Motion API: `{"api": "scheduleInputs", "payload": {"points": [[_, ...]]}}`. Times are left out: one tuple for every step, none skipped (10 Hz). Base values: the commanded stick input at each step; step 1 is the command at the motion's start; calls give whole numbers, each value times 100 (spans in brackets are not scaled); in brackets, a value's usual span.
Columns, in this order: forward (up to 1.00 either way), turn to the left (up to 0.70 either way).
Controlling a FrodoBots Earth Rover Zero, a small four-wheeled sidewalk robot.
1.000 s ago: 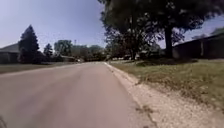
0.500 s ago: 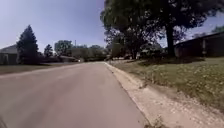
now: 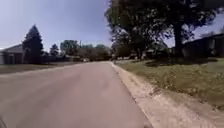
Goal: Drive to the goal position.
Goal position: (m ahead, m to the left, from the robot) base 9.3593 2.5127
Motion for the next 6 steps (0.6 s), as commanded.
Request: {"api": "scheduleInputs", "payload": {"points": [[70, 0], [70, 0], [70, 0], [70, 0], [70, 0], [70, 0]]}}
